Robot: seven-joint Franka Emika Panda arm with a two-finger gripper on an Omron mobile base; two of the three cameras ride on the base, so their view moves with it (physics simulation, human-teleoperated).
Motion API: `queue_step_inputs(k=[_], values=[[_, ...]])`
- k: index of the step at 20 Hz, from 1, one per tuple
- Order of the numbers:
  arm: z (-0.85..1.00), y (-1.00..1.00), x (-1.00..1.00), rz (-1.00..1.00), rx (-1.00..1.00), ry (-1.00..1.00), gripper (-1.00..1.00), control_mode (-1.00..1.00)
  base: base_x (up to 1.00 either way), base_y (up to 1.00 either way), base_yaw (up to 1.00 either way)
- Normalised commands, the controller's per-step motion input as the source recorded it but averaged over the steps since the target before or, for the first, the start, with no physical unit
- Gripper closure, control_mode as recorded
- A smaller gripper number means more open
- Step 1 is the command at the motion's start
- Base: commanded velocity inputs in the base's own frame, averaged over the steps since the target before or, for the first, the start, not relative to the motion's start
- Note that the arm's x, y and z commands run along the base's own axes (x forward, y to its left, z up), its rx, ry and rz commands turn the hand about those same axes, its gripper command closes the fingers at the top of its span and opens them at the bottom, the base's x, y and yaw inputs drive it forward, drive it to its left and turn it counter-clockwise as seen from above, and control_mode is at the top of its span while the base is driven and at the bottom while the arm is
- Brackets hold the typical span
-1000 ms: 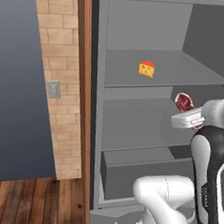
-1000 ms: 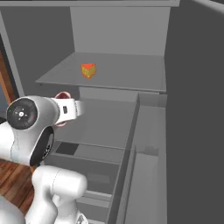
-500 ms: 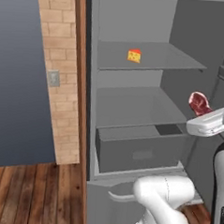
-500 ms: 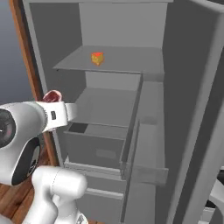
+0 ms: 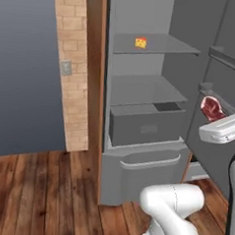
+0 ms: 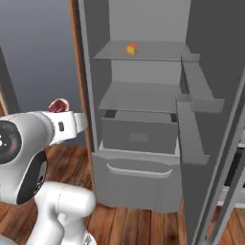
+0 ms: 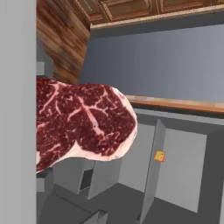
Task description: Take the cheese, steak, and lemon wedge from the fridge and place them on the plate on the dining counter to create an appetizer plate.
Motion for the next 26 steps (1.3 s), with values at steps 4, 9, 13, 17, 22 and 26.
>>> queue_step_inputs(k=[4,9,13,17,22,26], values=[[0.00,0.00,0.00,0.00,0.00,0.00,1.00,1.00,-1.00,1.00,-0.04],[0.00,0.00,0.00,0.00,0.00,0.00,1.00,1.00,-1.00,1.00,0.00],[0.00,0.00,0.00,0.00,0.00,0.00,1.00,1.00,-1.00,0.98,0.00],[0.00,0.00,0.00,0.00,0.00,0.00,1.00,1.00,-1.00,0.78,0.00],[0.00,0.00,0.00,0.00,0.00,0.00,1.00,1.00,-1.00,0.32,0.00],[0.00,0.00,0.00,0.00,0.00,0.00,1.00,1.00,-1.00,-0.25,0.00]])
